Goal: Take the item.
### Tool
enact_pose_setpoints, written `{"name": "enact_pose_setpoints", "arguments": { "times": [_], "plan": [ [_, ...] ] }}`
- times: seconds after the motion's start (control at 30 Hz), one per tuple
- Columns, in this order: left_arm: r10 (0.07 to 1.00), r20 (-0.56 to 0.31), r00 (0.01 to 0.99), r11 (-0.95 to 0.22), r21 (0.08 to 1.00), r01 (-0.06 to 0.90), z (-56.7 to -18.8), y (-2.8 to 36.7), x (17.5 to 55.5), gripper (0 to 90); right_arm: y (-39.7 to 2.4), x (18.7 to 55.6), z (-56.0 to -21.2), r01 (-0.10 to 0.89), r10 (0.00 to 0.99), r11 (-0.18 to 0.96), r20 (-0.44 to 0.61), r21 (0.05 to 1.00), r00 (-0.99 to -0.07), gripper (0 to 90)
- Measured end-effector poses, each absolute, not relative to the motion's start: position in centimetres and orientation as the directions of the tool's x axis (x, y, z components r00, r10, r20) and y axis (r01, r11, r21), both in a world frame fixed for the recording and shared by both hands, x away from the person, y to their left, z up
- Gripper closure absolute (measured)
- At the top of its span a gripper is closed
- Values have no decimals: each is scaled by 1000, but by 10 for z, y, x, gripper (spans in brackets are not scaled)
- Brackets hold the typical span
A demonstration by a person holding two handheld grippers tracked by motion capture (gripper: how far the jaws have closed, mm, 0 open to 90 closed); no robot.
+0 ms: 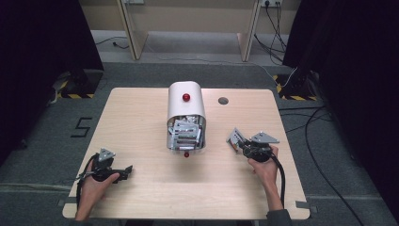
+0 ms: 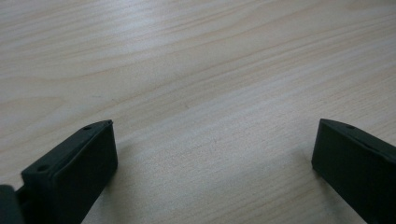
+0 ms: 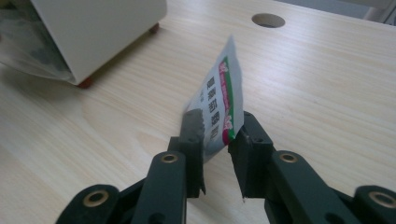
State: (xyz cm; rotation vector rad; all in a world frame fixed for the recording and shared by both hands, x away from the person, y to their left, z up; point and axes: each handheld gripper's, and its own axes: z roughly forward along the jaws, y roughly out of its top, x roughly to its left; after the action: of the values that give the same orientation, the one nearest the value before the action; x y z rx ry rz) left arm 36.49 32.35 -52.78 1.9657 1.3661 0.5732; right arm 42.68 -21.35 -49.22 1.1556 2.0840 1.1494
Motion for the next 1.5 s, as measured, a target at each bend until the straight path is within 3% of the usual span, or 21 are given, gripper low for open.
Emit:
{"name": "enact_pose_setpoints", "arguments": {
  "times": [0.33, 0.83, 1.5],
  "plan": [
    [934, -18, 356, -230, 732, 641, -528, 323, 365, 0, -218, 432, -500, 479, 880, 300, -45, 825, -473, 607],
    [934, -19, 356, -230, 732, 641, -528, 323, 365, 0, -220, 434, -506, 508, 902, 306, -74, 805, -425, 521],
    [934, -18, 356, -230, 732, 642, -528, 323, 365, 0, -204, 419, -480, 475, 889, 257, -13, 842, -457, 375]
  ]
}}
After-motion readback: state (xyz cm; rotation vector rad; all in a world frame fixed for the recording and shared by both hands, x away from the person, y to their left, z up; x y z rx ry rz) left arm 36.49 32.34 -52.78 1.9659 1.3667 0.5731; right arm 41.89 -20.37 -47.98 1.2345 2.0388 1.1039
